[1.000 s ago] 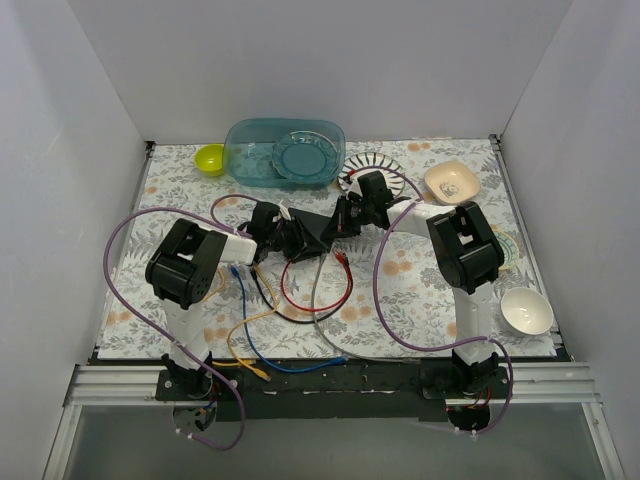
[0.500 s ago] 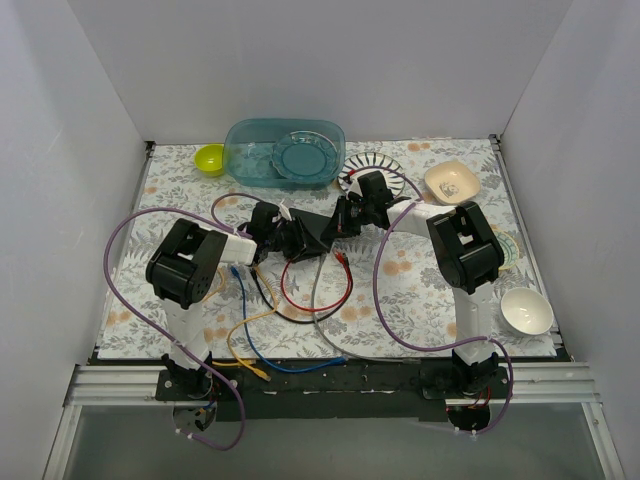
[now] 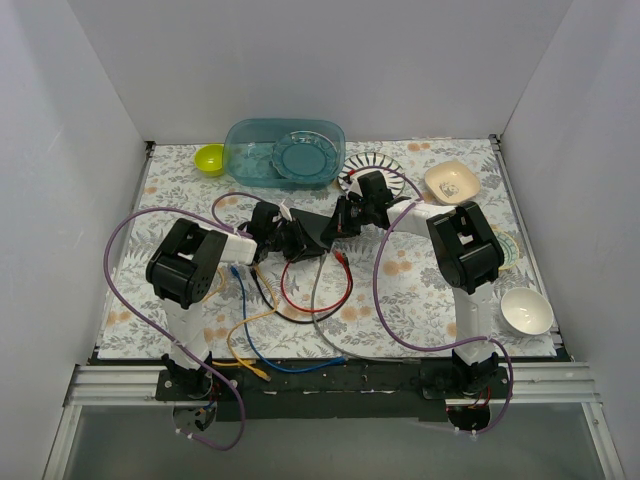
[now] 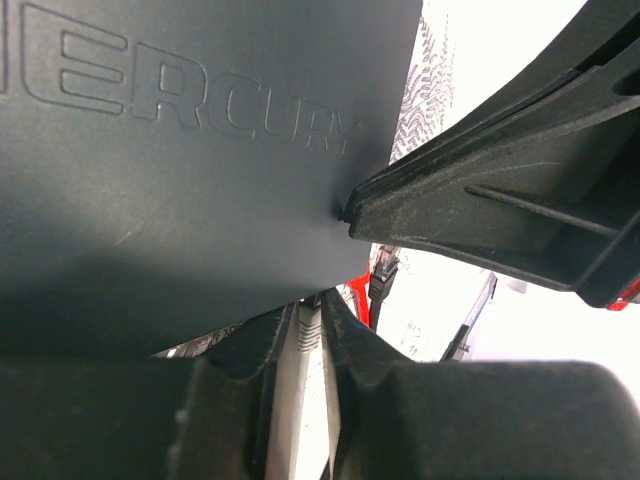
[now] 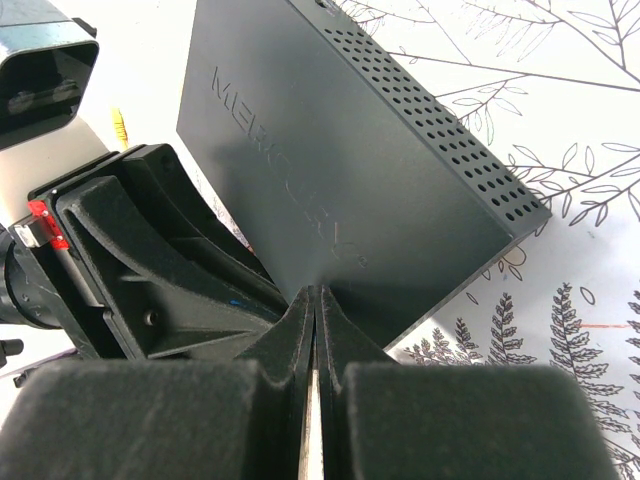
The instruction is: Pull the plug from the switch port
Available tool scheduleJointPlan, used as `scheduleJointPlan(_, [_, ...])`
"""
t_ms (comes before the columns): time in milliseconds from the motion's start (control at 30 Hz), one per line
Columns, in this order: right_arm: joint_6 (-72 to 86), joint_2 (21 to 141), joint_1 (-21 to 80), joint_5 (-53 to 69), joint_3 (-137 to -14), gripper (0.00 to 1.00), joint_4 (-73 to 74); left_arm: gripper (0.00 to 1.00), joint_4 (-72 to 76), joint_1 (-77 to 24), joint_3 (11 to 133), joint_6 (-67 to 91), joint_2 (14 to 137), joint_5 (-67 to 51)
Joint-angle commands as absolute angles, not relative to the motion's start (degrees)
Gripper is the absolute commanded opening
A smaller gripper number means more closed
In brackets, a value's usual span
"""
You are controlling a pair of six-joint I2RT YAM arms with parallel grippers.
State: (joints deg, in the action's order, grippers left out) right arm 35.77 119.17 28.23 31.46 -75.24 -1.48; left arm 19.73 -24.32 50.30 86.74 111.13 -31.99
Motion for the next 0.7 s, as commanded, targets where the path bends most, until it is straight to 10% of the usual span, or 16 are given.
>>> scheduleJointPlan(0, [32.96,121.73,28.12,26.89,-74.79,0.04,5.45,0.03,10.55,-24.61,49.92,84.37,114.69,-25.75])
scheduleJointPlan(667, [32.87,121.99,28.04,27.07,-74.71,0.04,5.27,0.0,10.99,-24.87,43.95,84.55,110.05,-26.98])
